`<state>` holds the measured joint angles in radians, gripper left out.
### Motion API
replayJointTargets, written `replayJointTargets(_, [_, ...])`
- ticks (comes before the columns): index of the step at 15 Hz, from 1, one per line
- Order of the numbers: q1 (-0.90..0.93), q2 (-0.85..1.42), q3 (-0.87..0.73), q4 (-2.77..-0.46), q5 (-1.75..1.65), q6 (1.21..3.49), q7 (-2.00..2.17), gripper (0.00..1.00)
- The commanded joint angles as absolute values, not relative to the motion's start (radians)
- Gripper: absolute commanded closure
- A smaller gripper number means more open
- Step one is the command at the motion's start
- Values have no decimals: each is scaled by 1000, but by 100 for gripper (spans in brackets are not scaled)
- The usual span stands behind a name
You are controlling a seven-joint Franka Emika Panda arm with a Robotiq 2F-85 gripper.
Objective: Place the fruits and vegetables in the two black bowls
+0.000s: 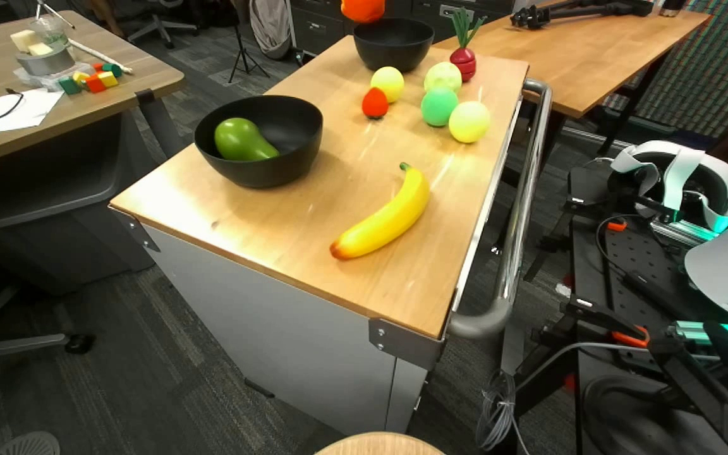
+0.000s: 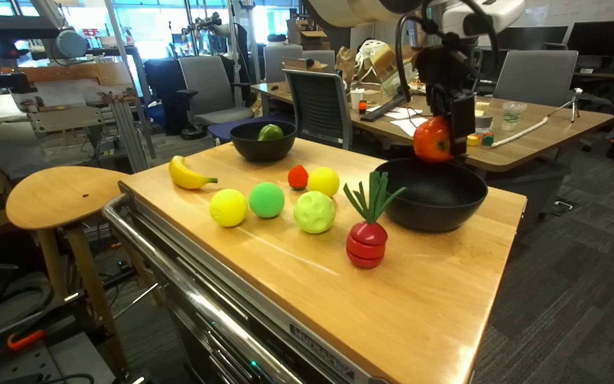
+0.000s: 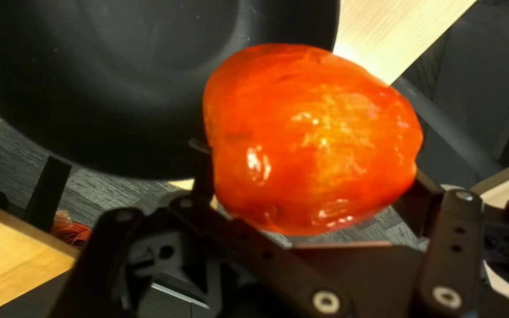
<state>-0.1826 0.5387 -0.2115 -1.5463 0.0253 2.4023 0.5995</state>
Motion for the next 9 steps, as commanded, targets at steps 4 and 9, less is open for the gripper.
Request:
replayJointTargets(4, [-132,525,-217,-1641,27,2513,529,0])
replayJointTargets(9, [-96,407,-234,-1781,-7,2616,462,0])
